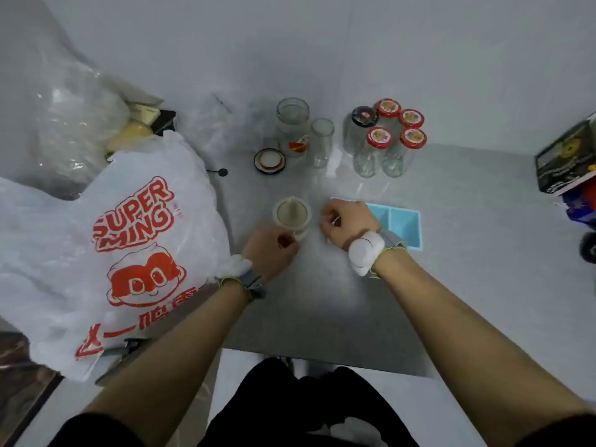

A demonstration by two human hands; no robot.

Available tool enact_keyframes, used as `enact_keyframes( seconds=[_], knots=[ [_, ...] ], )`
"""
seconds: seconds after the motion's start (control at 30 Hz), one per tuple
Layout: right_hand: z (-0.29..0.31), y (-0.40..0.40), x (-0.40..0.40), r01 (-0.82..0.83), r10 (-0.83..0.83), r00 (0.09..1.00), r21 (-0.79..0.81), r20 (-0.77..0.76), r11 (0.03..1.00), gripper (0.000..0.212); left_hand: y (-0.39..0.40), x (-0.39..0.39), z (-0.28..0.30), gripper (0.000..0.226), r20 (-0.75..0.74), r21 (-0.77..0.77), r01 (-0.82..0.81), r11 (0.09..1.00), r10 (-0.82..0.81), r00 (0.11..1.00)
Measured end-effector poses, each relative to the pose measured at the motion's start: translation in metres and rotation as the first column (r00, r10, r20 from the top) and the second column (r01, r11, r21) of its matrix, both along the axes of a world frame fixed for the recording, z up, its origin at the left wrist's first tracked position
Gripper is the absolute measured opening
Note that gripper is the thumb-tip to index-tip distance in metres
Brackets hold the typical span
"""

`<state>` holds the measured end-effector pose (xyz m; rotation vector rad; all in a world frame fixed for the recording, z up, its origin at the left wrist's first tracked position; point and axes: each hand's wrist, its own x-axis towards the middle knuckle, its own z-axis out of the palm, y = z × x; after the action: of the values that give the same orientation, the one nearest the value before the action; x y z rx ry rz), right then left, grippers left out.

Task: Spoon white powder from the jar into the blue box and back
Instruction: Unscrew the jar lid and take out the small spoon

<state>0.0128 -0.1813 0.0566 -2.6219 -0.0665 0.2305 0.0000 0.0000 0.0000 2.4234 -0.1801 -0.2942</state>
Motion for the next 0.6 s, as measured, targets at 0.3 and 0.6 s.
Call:
enact_keyframes(
  seconds=[0.3,0.6],
  knots=[
    [0.006,0.027,0.041,-0.113,0.114,0.993,0.061,-0.026,0.992,0.034,-0.010,0.017,-0.004,0.045,-0.200,-0.094,-0.326,0.941,0.303,0.932],
    [0.002,0.029,0.051,-0.128,0.135,0.990,0.134,-0.044,0.983,0.028,-0.016,0.031,-0.016,0.079,-0.139,-0.100,-0.267,0.958,0.252,0.958]
  ],
)
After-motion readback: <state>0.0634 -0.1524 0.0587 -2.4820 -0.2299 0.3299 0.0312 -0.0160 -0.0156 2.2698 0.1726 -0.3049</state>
